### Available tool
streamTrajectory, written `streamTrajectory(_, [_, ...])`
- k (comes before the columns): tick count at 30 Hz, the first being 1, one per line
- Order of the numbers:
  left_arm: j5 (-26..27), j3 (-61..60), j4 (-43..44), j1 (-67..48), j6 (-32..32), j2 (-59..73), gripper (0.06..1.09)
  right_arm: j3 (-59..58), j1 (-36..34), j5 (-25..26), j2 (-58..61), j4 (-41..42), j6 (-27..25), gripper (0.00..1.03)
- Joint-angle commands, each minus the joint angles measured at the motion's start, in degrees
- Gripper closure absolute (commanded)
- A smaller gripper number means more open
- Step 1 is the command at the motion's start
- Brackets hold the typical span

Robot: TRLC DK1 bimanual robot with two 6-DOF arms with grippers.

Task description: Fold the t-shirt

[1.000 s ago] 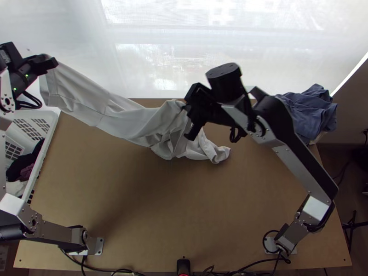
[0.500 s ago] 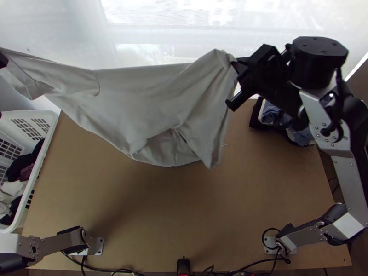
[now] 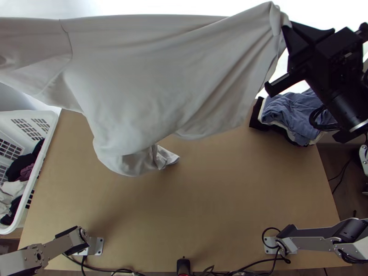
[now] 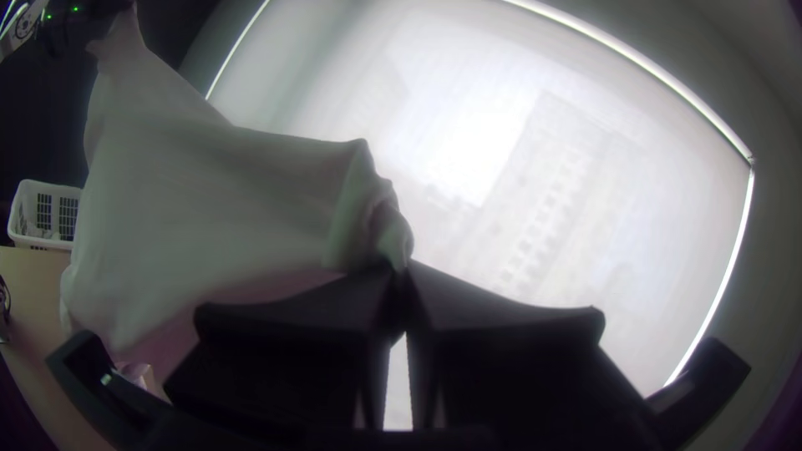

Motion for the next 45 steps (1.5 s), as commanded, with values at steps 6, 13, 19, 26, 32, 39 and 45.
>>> streamTrajectory(6, [-0.71,2.84,5.57,3.48,-0.04,-4.95,1.05,-0.12,3.06,1.57,-2.69,8.44,-1.03,1.0])
streamTrajectory(13, [-0.71,2.31,4.87,3.48,0.05,-5.39,1.05,-2.67,2.35,2.28,-4.36,11.78,-2.35,1.0])
streamTrajectory(19, [0.43,-8.24,2.06,0.84,2.16,-3.81,1.05,-19.37,-3.36,0.34,-5.06,12.04,3.19,1.0])
streamTrajectory(26, [-2.12,-27.75,12.61,-1.44,5.85,-3.9,1.05,-36.07,-7.93,-5.81,0.12,26.1,5.65,1.0])
streamTrajectory(32, [-3.79,-34.43,19.2,-1.44,8.57,-2.67,1.05,-31.76,-7.75,-6.78,13.48,32.61,5.65,1.0])
streamTrajectory(39, [-5.28,-41.37,24.03,-2.06,11.21,-1.26,1.05,-23.94,-7.23,-6.87,28.77,34.37,5.74,1.0])
streamTrajectory(45, [-6.87,-52.18,27.55,-4.61,12.97,-2.31,1.05,-24.82,-6.08,-6.87,36.6,34.45,7.32,1.0])
